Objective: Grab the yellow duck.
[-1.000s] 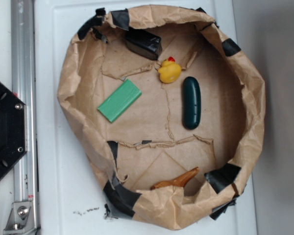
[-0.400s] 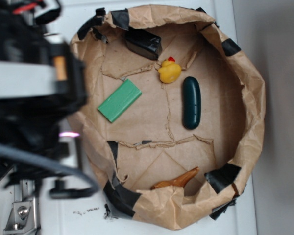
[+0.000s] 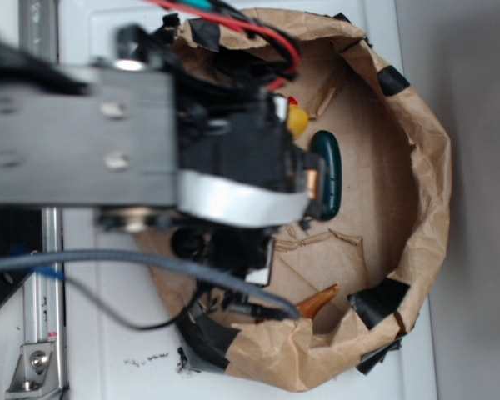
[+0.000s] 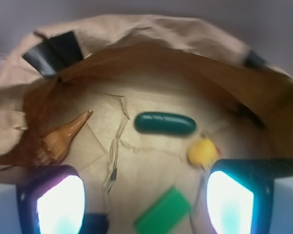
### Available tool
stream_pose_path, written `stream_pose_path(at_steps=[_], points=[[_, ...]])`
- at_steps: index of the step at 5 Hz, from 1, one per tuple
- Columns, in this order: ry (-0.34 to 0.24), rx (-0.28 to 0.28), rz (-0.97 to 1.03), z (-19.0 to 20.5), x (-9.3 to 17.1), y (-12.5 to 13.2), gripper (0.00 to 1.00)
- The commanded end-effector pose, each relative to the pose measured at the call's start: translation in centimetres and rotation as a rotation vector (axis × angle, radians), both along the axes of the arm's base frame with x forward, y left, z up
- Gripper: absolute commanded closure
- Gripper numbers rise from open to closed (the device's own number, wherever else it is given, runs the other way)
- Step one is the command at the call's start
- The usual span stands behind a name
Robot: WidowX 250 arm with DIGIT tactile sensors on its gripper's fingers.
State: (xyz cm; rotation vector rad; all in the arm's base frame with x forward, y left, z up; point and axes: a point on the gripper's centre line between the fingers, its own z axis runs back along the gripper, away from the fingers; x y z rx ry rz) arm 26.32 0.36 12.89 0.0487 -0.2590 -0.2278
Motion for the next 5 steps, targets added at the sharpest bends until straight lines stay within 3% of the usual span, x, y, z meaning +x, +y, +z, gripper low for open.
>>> stream_pose_path(at_steps=[1,2,3,5], points=[[0.096,-0.023,-0.047,-4.5,3.4,1.6,0.0],[0.158,-0.016,-0.08,-6.8,3.6,1.2,0.0],[0.177,0.004,-0.085,-7.4,3.5,1.5,0.0],[0.161,0.012,-0.08,-6.7,3.3,2.4,0.0]])
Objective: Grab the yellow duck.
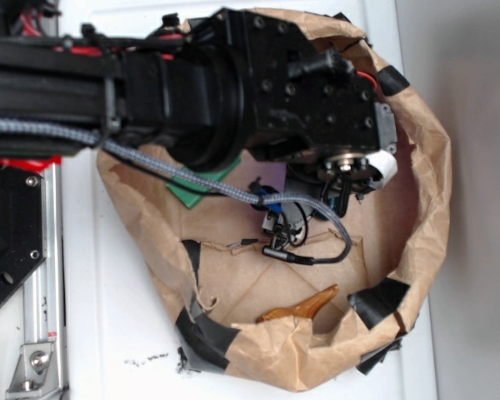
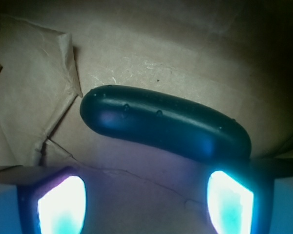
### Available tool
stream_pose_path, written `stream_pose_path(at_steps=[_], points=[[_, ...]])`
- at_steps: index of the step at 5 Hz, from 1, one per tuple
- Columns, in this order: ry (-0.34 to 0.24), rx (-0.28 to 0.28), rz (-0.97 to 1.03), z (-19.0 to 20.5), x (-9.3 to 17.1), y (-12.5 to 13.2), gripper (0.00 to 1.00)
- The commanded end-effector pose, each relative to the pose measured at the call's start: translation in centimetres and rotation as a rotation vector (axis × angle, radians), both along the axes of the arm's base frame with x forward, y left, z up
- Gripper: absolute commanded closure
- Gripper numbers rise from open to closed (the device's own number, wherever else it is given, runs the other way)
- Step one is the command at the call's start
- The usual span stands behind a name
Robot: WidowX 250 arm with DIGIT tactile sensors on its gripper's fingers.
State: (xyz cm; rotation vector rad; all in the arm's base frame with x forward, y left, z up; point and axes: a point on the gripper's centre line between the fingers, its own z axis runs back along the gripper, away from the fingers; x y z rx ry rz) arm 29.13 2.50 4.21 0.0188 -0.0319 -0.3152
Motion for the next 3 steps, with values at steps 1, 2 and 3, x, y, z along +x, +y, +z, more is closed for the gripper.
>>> stream_pose_path(at_steps=[1,2,3], points=[[-0.054,0.018,0.01,1.8,-0.1,0.7,0.0],[-0.077,0.031,0.067,3.2,-1.0,2.4,0.0],[-0.134,0.041,0.1,5.1,-1.1,3.6,0.0]])
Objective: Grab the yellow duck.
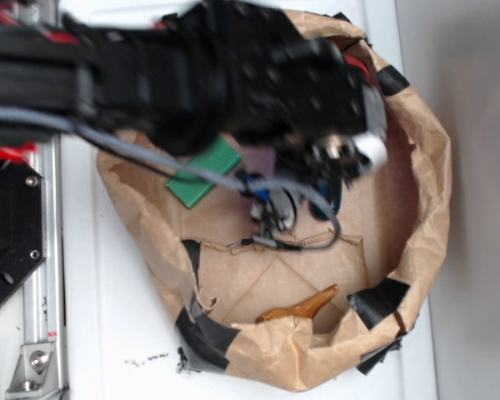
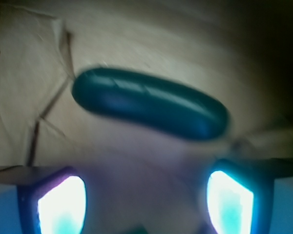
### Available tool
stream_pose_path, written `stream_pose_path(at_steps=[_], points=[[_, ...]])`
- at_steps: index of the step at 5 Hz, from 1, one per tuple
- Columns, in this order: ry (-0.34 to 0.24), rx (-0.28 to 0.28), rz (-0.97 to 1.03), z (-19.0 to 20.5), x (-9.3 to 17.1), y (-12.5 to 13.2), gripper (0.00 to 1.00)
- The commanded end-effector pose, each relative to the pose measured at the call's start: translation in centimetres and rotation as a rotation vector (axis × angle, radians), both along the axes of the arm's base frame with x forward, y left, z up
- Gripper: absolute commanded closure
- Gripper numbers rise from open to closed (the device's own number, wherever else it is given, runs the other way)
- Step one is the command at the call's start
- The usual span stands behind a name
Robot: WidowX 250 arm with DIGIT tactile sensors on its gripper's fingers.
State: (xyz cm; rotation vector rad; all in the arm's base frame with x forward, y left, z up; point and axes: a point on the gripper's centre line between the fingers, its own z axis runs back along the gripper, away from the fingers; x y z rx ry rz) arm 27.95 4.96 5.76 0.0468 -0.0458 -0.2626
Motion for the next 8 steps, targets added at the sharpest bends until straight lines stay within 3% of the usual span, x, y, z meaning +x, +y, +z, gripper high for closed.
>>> stream_pose_path(at_steps=[1,5,6,7,8], points=[[-0.111,0.027,0.043,3.6,0.3,1.0,0.0],[-0.067,0.039,0.025,1.9,0.4,0.8,0.0],[-0.066,0.018,-0.002,1.0,0.9,1.3,0.0],[-0.059,0.07,-0.024,-1.0,1.6,0.9,0.0],[-0.032,0.073,-0.004,-2.9,1.6,1.0,1.0]])
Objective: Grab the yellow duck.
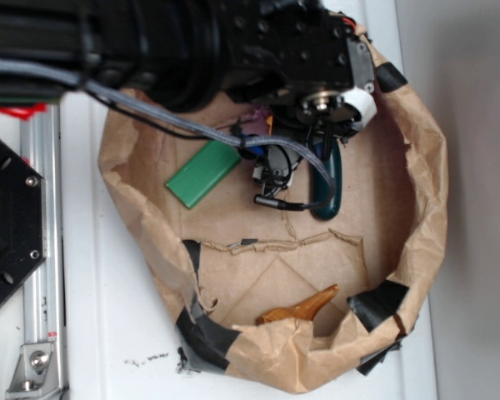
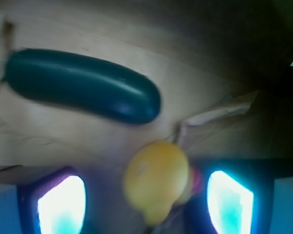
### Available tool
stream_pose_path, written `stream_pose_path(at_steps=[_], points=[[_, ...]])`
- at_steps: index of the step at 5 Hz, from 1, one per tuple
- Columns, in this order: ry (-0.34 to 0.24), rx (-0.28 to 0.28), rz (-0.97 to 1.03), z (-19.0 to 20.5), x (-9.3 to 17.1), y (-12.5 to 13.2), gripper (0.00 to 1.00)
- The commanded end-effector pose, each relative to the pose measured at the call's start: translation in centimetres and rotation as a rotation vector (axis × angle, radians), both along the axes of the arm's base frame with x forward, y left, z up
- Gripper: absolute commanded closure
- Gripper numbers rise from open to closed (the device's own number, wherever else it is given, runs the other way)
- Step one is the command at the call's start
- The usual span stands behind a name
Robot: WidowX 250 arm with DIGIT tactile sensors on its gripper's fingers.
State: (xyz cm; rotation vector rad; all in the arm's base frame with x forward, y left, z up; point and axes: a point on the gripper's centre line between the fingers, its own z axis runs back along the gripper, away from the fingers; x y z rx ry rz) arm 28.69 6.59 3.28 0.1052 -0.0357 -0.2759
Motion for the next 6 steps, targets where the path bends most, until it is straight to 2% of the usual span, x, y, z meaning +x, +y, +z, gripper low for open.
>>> stream_pose_path(at_steps=[1,2,3,4,5,6], points=[[-0.044,0.028,0.005,-0.1,0.7,-0.9,1.0],[-0.05,0.033,0.004,0.2,0.4,-1.0,1.0],[-0.095,-0.002,0.006,3.0,0.2,-1.9,1.0],[-0.159,-0.064,0.07,7.7,-0.4,-3.7,1.0],[-0.133,-0.098,0.128,9.8,-1.0,-4.5,1.0],[-0.046,-0.125,0.204,10.8,-1.5,-5.6,1.0]])
